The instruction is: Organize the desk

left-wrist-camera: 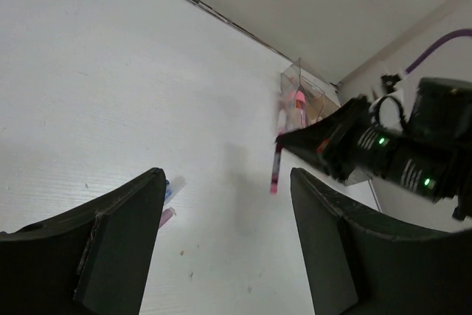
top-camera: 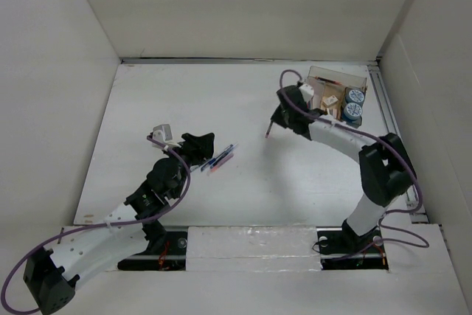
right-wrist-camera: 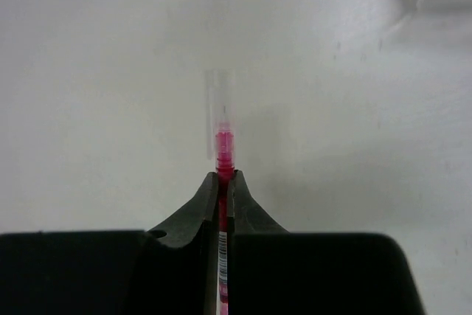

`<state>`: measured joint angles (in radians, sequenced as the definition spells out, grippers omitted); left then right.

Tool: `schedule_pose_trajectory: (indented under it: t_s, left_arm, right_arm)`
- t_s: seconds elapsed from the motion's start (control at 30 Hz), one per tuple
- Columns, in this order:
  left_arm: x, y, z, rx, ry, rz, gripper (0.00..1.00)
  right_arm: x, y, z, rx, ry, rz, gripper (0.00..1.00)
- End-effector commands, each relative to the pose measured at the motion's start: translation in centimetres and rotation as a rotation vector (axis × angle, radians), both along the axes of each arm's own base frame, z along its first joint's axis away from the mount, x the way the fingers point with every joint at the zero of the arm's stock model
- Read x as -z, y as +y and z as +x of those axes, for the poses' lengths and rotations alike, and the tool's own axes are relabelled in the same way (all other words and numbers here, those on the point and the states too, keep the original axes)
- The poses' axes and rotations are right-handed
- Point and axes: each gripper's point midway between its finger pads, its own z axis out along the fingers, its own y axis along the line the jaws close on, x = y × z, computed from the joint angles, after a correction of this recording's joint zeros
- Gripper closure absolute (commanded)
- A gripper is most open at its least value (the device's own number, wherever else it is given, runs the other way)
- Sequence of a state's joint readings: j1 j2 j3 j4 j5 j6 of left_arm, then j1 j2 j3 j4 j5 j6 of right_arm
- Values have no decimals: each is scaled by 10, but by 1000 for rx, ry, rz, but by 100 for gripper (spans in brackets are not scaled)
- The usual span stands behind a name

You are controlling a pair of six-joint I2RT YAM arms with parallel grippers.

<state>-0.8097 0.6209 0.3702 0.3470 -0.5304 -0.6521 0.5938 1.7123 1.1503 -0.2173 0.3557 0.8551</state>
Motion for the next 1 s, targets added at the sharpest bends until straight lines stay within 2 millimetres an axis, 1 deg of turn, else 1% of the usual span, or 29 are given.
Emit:
schedule_pose_trajectory:
  t_s: [0.0,0.03,0.1,0.13,0.17,0.2,0.23,0.27,0.3,0.33,0.37,0.4,0.43,0.47,0.5,0.53,0.57,0.6,0.63,0.67,0.7,0.77,0.8,0.87,0.9,0.97]
  left_arm:
    - [-15,-1,1,5,-31,-25,35]
    - [-15,-2,1,9,-31,-23,35]
    - [-17,-2,0,14,-38,-32,35]
    - [-17,-2,0,12,-38,-30,35]
    - [-16,-1,0,8,-34,-29,35]
    - [-16,-1,0,8,-34,-29,35]
    - [-18,0,-1,9,-38,-32,35]
    - [-19,-1,-2,15,-41,-38,35]
    - [-20,-1,-2,17,-46,-41,35]
    - [-19,-1,-3,21,-47,-42,35]
    - [-20,-1,-3,21,-50,-45,35]
    - [-20,-1,-3,23,-49,-44,35]
    - [-20,0,-3,17,-45,-40,35]
    - [-18,-1,-3,18,-40,-37,35]
    - [-20,-1,-3,20,-45,-41,35]
    - [-19,-1,-3,21,-45,-41,35]
    - [-20,-1,-3,20,-49,-44,35]
    - [-18,-1,-2,17,-45,-40,35]
    - [-18,-1,-2,15,-44,-39,36]
    - [-17,-2,-1,15,-40,-37,35]
    - [-17,-3,-1,20,-39,-36,35]
    - [-16,-4,-1,23,-39,-33,35]
    - [-15,-4,0,20,-36,-31,35]
    - [-12,-4,1,15,-27,-20,35]
    - [-13,-4,2,15,-25,-21,35]
    - [-13,-6,2,18,-25,-21,35]
  right_arm:
    - [-76,-24,65,94,-187,260,100]
    - [-81,-35,80,130,-210,301,100]
    - [-98,-55,106,207,-250,453,100]
    - [-108,-88,126,272,-303,520,100]
    - [-100,-105,143,318,-265,688,100]
    - [-108,-105,146,308,-294,699,100]
    - [-109,-133,157,329,-325,716,100]
    - [-93,-140,164,346,-293,761,100]
    - [-95,-150,171,368,-313,801,100]
    - [-93,-169,178,410,-319,818,100]
    - [-92,-176,183,448,-313,850,100]
    - [-81,-183,187,476,-295,851,100]
    - [-77,-191,189,504,-292,846,100]
    - [-80,-206,194,561,-319,831,100]
    - [-78,-209,194,579,-315,823,100]
    - [-79,-219,195,603,-327,817,100]
    - [-81,-235,196,656,-356,793,100]
    - [-79,-237,195,674,-349,781,100]
    - [-78,-247,194,702,-355,769,99]
    - [-78,-250,195,719,-362,761,99]
    - [-77,-266,194,744,-370,769,99]
    - [-73,-274,195,763,-362,794,98]
    - [-73,-281,195,777,-369,798,98]
    - [-68,-283,196,793,-361,801,97]
    - [-69,-290,198,803,-365,802,96]
    - [-65,-290,198,811,-350,802,96]
